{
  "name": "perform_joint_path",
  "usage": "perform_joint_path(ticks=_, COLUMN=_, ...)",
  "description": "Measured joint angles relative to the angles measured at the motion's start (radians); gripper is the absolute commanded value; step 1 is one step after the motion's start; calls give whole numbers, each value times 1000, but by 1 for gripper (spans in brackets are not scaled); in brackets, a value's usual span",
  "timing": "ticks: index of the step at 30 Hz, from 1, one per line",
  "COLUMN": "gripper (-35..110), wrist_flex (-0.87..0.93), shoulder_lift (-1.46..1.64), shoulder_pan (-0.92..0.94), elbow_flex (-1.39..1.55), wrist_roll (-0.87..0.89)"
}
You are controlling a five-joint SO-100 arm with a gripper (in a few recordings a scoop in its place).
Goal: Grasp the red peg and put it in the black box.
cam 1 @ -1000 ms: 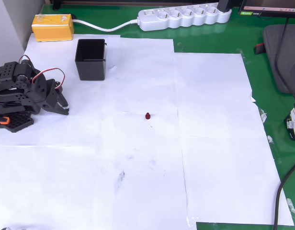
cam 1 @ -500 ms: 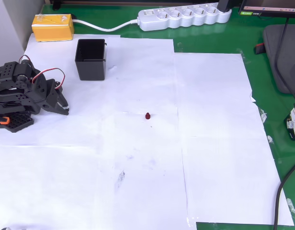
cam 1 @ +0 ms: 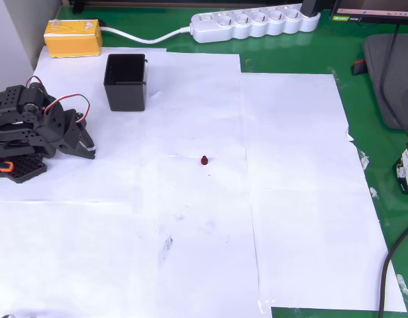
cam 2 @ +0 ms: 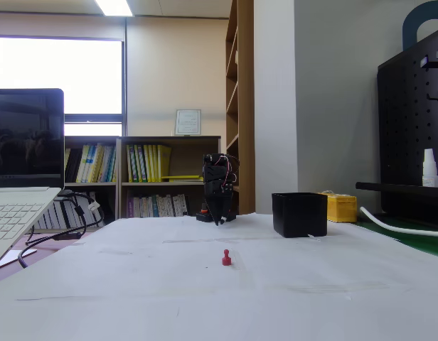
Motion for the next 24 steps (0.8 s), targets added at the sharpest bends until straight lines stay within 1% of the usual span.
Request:
perform_joint_path(ticks=2, gripper=5, wrist_flex=0, shoulder_lift=0, shoulder_pan=0, elbow_flex=0, wrist_roll=0)
perform_joint_path(ticks=3, gripper=0, wrist_flex=0, shoulder_lift=0, shoulder_pan=0, elbow_flex=0, wrist_roll=0)
perform_joint_path(ticks=12, gripper=0, wrist_flex=-3, shoulder_lift=0, shoulder_pan=-15, elbow_flex=0, wrist_roll=-64)
perform_joint_path(ticks=15, gripper=0, wrist_flex=-49, shoulder_lift=26, shoulder_pan=-6, elbow_flex=-46, wrist_roll=-107)
perform_joint_path(ticks=19, gripper=0, wrist_flex=-222, shoulder_lift=123, shoulder_pan=6, elbow_flex=-46, wrist_roll=-74)
perform_joint_path(ticks=24, gripper=0, wrist_flex=-532, shoulder_lift=316, shoulder_pan=21, elbow_flex=-46, wrist_roll=-32)
